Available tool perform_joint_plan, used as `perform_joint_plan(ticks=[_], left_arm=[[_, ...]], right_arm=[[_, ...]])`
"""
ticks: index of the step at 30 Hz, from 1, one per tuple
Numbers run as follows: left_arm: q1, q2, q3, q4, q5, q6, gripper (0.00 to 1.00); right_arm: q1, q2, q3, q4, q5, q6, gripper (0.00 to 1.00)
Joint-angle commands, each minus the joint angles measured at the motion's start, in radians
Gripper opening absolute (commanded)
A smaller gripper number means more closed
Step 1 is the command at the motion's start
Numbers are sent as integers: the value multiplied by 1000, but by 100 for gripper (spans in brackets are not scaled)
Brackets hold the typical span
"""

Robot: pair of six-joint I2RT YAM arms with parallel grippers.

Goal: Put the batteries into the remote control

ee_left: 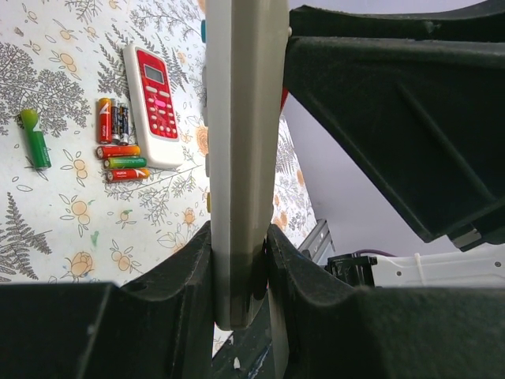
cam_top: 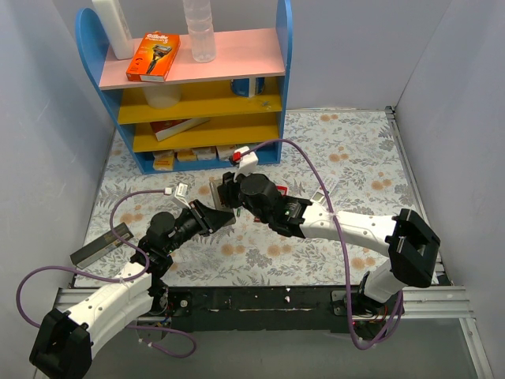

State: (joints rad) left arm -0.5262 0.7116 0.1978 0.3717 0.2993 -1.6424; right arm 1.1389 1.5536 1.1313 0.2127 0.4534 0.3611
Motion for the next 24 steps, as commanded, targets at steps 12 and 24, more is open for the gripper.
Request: perform_joint_plan(ticks=[12, 24], left_arm=[[-6, 6, 48, 70, 83, 38, 0], [-6, 8, 97, 21, 182, 104, 0]], right_arm=[[-5, -165, 30, 25, -87, -223, 67], [-27, -348, 53, -351, -433, -654, 67]])
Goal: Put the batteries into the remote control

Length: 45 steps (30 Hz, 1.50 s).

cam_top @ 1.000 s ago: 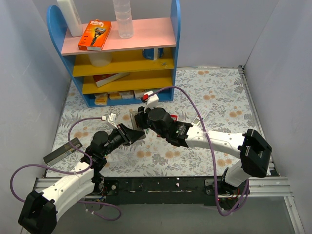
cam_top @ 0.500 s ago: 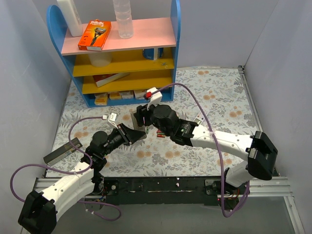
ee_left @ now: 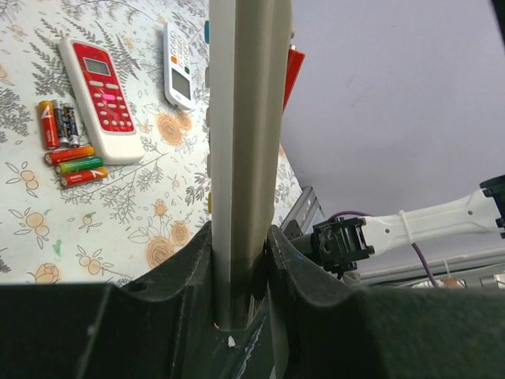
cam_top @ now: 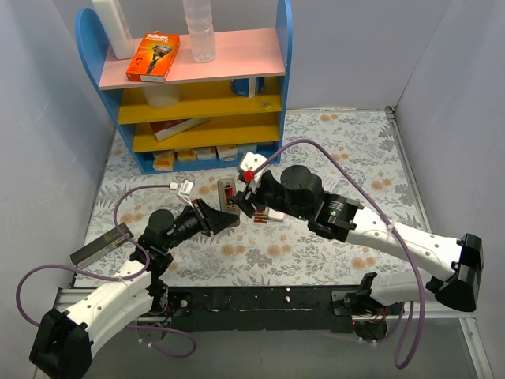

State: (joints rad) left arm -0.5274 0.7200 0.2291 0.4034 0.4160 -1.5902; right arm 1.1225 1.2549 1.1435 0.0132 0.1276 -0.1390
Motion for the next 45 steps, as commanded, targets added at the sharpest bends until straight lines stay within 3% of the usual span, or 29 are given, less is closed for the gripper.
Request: perform_joint_plan(ticks=[1, 23, 45], left_arm=[[-5, 2, 81, -20, 87, 67, 0], [-5, 29, 124, -44, 239, 124, 0], [-3, 39, 136, -58, 261, 141, 0]], right_arm=[[-16, -57, 30, -156, -109, -163, 63], [-89, -15, 78, -234, -241, -269, 47], [-102, 29, 113, -259, -289, -267, 29]])
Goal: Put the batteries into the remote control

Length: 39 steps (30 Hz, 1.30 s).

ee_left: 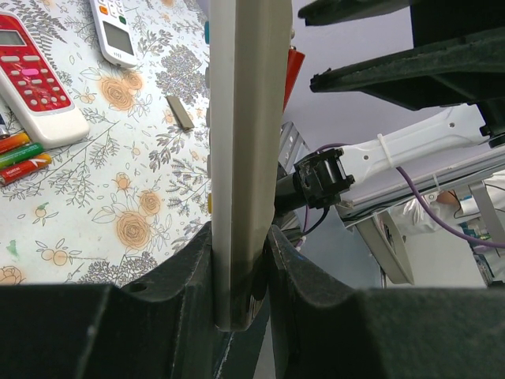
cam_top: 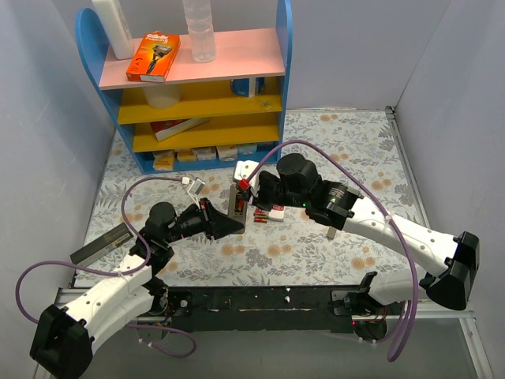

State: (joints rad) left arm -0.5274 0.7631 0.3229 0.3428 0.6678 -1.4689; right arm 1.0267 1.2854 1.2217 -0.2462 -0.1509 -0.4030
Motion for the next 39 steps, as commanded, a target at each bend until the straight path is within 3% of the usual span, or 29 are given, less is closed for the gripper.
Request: perform_joint_plan(ticks=[1, 16, 25, 35, 39], left_arm=[[-5, -4, 42, 1, 9, 18, 0], [-3, 5, 48, 1, 12, 24, 0], [-5, 5, 59, -1, 18, 28, 0], [-5, 19, 54, -1, 19, 32, 0], [-3, 22, 53, -13, 7, 35, 0]], right_arm=[[-7, 0, 33, 1, -9, -2, 29], [-8, 23, 12, -11, 19, -11, 27], [-7, 51, 16, -57, -13, -43, 14], [-8, 60, 28, -64, -4, -60, 15], [-10, 78, 58, -65, 1, -63, 21]])
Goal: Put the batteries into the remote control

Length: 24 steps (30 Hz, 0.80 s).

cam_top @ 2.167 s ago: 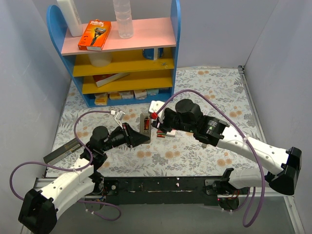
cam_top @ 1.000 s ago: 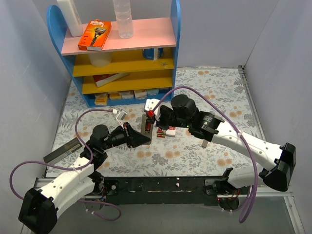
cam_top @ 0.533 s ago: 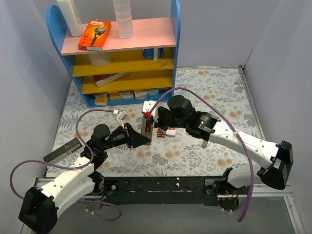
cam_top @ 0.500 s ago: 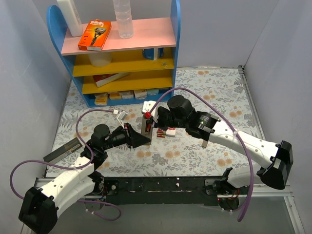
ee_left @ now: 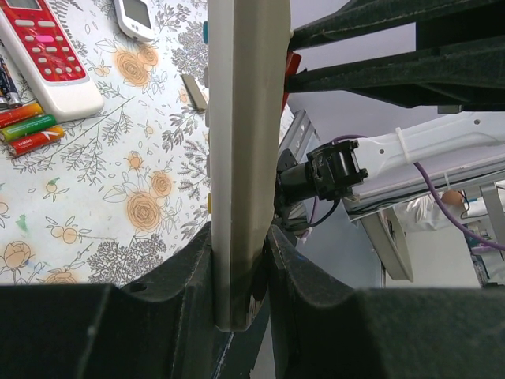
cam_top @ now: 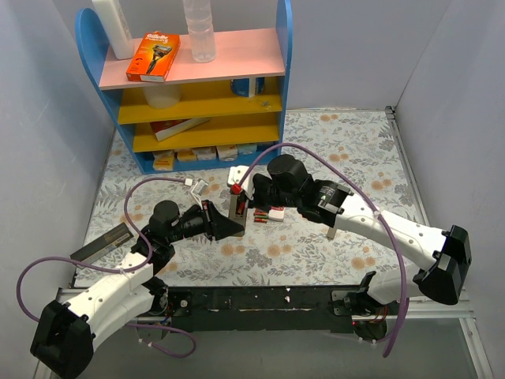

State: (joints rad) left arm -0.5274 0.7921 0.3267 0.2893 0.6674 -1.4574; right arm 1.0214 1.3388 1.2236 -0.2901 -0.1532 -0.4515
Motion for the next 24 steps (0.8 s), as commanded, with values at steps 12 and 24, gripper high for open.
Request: perform_joint_plan(ticks=[12, 24], left_arm=[[-3, -1, 37, -50, -124, -1, 0], [-3, -44, 11, -58, -267, -55, 0]], right_arm=[[-3, 51, 129, 112, 40, 192, 49], [-3, 63, 146, -26, 337, 747, 63]])
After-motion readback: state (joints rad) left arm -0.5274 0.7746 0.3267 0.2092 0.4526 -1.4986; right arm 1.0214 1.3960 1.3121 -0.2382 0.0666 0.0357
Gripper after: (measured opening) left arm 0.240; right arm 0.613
